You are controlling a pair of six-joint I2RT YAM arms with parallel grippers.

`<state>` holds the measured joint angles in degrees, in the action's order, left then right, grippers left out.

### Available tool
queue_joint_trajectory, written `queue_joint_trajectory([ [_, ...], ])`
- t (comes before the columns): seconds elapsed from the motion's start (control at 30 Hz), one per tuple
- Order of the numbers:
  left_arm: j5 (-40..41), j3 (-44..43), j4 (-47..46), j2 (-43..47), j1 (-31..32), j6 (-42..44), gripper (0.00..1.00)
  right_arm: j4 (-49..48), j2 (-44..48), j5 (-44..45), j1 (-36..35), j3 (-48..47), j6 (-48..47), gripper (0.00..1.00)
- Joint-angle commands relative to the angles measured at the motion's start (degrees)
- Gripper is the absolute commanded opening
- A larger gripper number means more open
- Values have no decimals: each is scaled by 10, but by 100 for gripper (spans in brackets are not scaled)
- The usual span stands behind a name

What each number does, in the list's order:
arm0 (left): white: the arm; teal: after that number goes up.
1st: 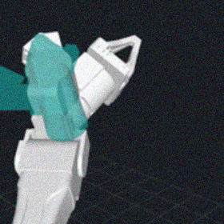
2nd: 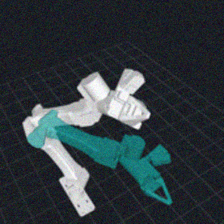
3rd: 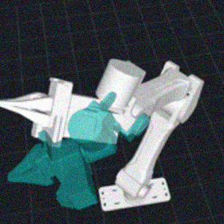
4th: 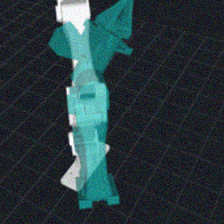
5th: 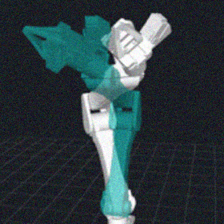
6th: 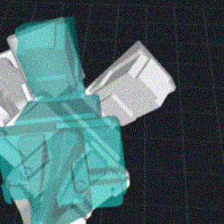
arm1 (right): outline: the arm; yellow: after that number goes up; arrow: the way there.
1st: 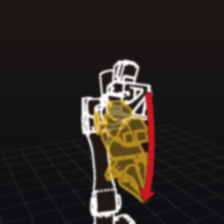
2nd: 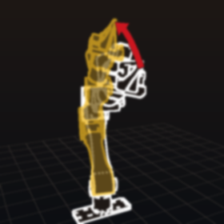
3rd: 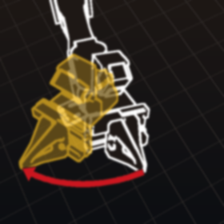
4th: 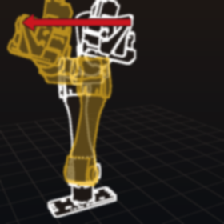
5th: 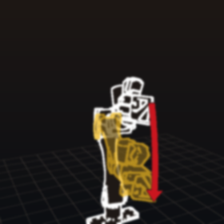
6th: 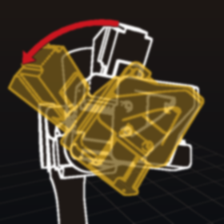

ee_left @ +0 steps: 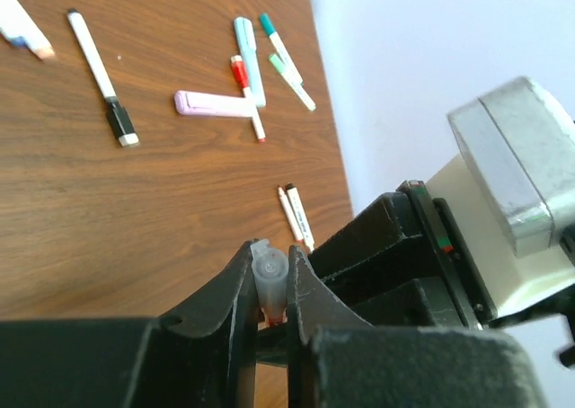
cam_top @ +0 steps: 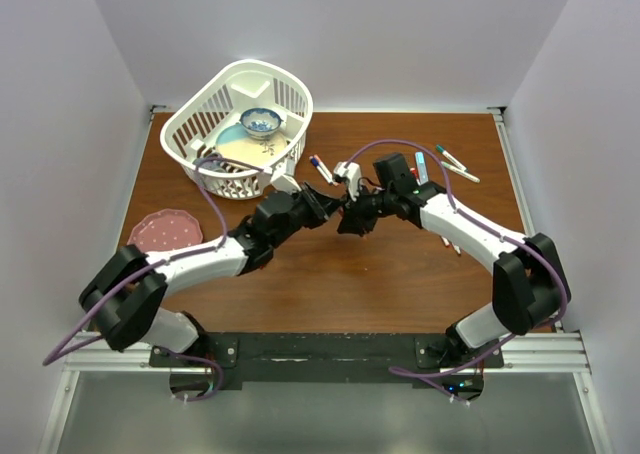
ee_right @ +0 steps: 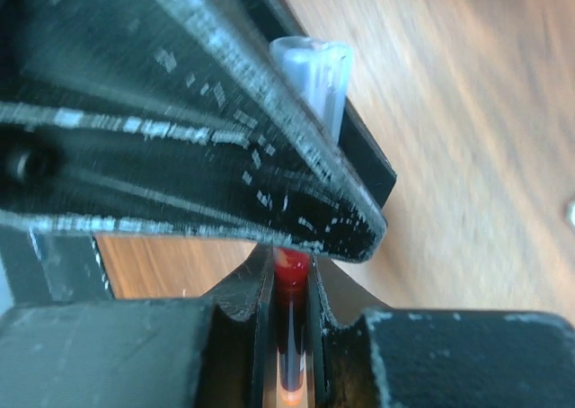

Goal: Open the pen caps

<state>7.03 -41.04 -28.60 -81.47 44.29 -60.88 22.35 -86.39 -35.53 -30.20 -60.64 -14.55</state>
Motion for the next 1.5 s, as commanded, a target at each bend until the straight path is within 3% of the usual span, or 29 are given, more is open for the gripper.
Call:
queue_joint_trajectory([
  [0.0,137,19,23,123,-122,19,0,58,2,-4,-3,-2,-34,0],
  [0.1,227,-14,94,191,-153,39,0,57,3,-2,-14,2,-42,0],
  [0.2,242,-38,119,230,-179,69,0,63,-1,2,-17,-1,-48,0],
  [0.3,192,-48,147,253,-190,102,0,63,4,25,-14,-2,-51,0],
  [0.43,15,-24,183,267,-190,159,0,54,13,68,29,-2,-39,0],
  [0.57,-99,12,271,264,-176,176,0,66,-11,96,88,-12,-34,0],
  [0.6,-95,38,284,267,-161,173,0,81,-15,96,102,-17,-38,0],
  [0.73,74,69,365,260,-49,181,0,91,-33,134,112,-25,-49,0],
  [1.03,249,19,474,106,-2,236,0,103,-57,165,131,-32,-58,2],
  [1.23,287,-2,480,46,0,265,0,110,-69,198,143,-33,-67,2],
  [1.47,297,-16,471,2,0,290,11,122,-91,236,167,-39,-74,6],
])
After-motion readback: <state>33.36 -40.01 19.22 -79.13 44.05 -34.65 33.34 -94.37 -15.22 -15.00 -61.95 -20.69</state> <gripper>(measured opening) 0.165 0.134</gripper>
